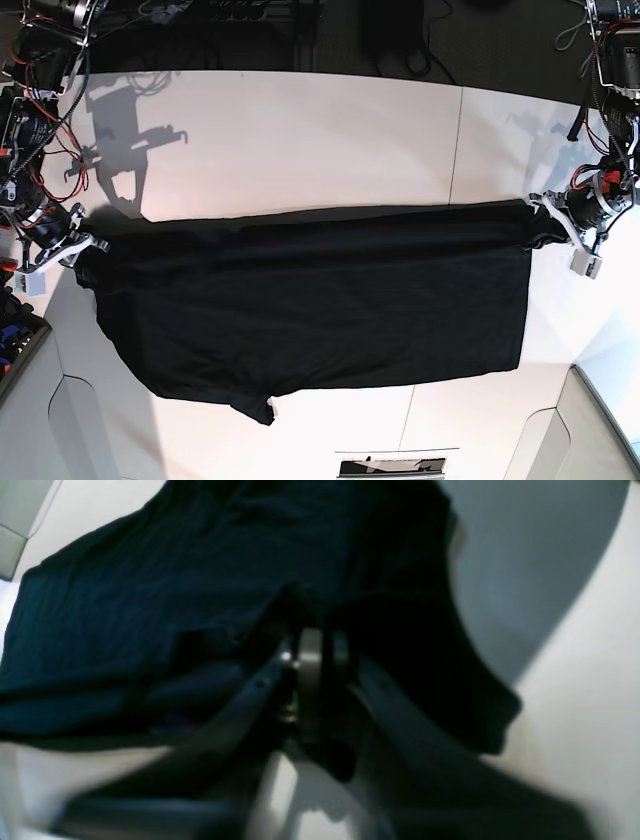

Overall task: Layout the t-shirt on the table in an organized manner, then fold the t-shirt properly
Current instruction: 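Lift the shoulder corners and fold them toward the hem with both grippers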

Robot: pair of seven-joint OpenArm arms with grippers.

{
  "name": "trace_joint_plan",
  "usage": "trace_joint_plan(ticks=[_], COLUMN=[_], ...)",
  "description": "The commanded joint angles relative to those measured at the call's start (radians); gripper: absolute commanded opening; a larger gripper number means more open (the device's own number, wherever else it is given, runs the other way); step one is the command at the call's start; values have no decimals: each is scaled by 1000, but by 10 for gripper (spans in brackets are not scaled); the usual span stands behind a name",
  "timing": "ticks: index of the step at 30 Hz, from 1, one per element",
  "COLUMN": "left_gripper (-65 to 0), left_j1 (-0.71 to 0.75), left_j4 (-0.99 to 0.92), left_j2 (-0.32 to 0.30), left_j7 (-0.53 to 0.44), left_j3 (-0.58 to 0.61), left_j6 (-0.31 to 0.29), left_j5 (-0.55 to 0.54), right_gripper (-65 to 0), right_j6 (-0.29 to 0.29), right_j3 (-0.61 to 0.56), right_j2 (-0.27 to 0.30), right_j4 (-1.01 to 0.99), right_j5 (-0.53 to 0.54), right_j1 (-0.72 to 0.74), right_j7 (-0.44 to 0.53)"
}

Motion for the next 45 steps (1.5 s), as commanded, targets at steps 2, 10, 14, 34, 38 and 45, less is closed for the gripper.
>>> trace_joint_plan(ticks=[2,10,14,34,38,45], left_gripper=[-608,-335,-335,-335,-335,-335], left_j1=[-17,-42,-79,44,98,162], left_j4=[11,10,18,23,23,23], left_j2=[-24,-25,-26,-43,-24,60], left_j7=[-19,6,76,153,167,187], left_j3=[-6,-6,-24,-190,-255,-258], left_j6=[2,72,60,36,32,33], left_j5=[-13,-13,-62,-225,-269,-268], right_gripper=[-386,-292,-292,-292,-292,-292], right_j6=[1,1,1,5,5,4], right_j3=[5,5,13,317,319,295], right_j2=[12,7,10,24,23,14], right_j4=[16,16,19,77,74,8], right_j5=[16,1,14,101,98,73], right_j1=[22,44,72,-61,-117,-112], right_j7=[50,67,24,-105,-68,-13])
